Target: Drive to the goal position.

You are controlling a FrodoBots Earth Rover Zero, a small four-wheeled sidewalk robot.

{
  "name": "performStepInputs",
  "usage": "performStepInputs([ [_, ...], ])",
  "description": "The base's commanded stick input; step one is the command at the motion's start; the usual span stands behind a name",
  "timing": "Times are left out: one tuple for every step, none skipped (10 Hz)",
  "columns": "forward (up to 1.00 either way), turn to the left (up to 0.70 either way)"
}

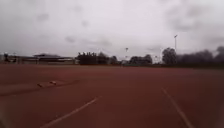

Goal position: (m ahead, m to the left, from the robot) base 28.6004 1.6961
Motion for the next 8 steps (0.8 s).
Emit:
performStepInputs([
  [0.5, 0.0],
  [0.5, 0.0],
  [0.5, 0.0],
  [0.5, 0.0],
  [0.5, 0.0],
  [0.5, 0.0],
  [0.5, 0.0],
  [0.5, -0.03],
])
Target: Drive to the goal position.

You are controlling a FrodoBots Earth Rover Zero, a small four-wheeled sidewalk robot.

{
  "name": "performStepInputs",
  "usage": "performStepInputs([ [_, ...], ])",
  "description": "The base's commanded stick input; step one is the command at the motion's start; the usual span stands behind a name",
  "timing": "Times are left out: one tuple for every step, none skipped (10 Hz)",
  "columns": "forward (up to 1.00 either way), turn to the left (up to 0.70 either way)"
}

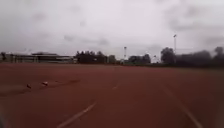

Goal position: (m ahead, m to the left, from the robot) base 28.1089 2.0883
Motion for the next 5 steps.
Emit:
performStepInputs([
  [0.5, -0.18],
  [0.5, -0.33],
  [0.5, -0.44],
  [0.5, -0.5],
  [0.5, -0.5],
])
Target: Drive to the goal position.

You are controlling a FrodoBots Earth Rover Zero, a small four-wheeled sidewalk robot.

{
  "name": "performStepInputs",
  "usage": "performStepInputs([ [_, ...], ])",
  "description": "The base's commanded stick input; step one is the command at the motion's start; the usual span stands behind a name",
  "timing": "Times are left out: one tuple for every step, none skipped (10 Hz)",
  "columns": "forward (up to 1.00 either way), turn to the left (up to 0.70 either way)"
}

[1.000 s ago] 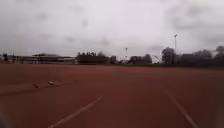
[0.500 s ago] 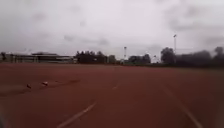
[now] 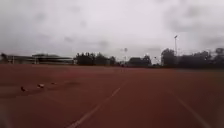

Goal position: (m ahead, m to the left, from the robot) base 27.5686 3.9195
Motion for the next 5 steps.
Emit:
performStepInputs([
  [0.5, -0.5],
  [0.5, -0.5],
  [0.5, -0.5],
  [0.5, -0.5],
  [0.5, -0.26],
])
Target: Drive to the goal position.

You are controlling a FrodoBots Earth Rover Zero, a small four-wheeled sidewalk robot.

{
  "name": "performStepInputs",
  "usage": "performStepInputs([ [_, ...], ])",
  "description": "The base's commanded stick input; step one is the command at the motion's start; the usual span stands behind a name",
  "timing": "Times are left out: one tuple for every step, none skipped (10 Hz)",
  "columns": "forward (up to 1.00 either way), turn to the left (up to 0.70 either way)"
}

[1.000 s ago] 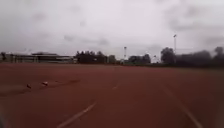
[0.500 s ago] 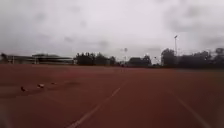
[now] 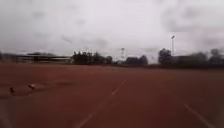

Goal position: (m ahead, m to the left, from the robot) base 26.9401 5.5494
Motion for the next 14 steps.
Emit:
performStepInputs([
  [0.5, 0.0],
  [0.5, 0.0],
  [0.5, 0.0],
  [0.5, 0.0],
  [0.5, 0.0],
  [0.5, 0.0],
  [0.5, 0.0],
  [0.5, 0.0],
  [0.5, 0.0],
  [0.5, 0.0],
  [0.5, 0.0],
  [0.5, 0.0],
  [0.5, 0.0],
  [0.5, 0.0],
])
